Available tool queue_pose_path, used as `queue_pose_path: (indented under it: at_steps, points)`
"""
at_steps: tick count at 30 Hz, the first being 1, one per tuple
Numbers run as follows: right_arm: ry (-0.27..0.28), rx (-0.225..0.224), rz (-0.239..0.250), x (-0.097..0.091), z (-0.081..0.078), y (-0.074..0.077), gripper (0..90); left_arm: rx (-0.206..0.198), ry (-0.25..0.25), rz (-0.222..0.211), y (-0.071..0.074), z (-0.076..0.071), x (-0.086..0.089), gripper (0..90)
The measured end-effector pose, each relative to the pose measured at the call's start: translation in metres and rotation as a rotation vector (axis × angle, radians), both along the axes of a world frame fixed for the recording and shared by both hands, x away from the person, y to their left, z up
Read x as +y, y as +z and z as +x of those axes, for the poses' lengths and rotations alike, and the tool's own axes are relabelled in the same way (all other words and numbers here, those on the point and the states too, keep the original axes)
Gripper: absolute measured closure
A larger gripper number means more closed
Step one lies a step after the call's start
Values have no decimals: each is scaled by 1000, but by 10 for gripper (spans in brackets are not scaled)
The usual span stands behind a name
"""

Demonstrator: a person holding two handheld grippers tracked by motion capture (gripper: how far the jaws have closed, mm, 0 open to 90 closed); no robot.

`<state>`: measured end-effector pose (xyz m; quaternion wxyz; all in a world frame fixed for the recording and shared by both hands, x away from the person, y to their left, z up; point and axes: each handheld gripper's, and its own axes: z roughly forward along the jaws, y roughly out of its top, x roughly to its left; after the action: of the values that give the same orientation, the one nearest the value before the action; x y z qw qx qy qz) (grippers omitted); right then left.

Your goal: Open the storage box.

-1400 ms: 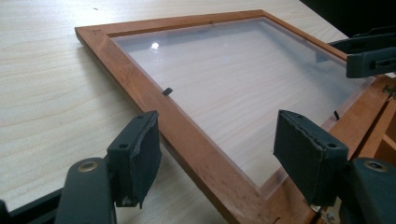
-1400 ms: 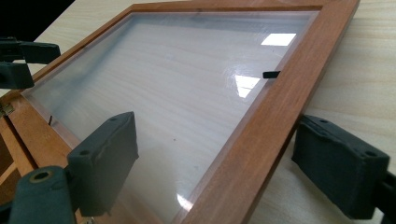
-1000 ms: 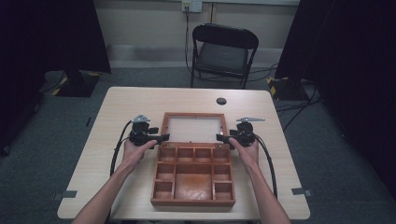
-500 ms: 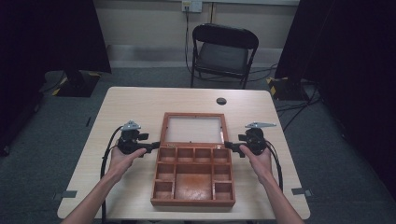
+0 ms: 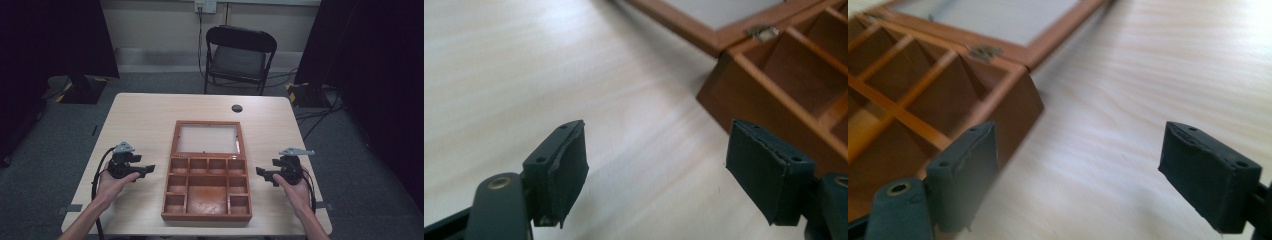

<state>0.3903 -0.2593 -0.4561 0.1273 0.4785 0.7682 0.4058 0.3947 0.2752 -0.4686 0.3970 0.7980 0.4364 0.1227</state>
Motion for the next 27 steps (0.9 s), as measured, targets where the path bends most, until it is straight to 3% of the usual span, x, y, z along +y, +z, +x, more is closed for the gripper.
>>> queue_pose_path:
  at_steps: [5,10,13,16,18,19,21,23,24,27]
  points:
    - [-54,29,-38,-16,-14,-6,147,3,5,29,-4,-11,9,222]
    - [-91,45,-97,-26,-24,-17,148,17,23,114,-16,-15,12,205]
    - [-107,47,-122,-30,-27,-22,150,31,25,117,-20,-16,12,205]
    - [-119,67,-132,-35,-28,-27,149,10,22,137,-24,-18,11,188]
    - [-136,73,-153,-36,-30,-32,144,13,44,117,-25,-18,11,185]
    - [-142,64,-155,-36,-31,-33,144,10,57,108,-25,-19,11,184]
    - [-157,40,-181,-35,-31,-35,139,-44,77,162,-29,-20,9,183]
    - [-156,17,-194,-35,-32,-37,127,-45,88,149,-31,-20,10,141]
    - [-157,-24,-208,-33,-34,-41,96,-66,80,146,-33,-19,13,118]
    - [-160,-43,-205,-32,-34,-44,63,-59,93,151,-34,-17,14,76]
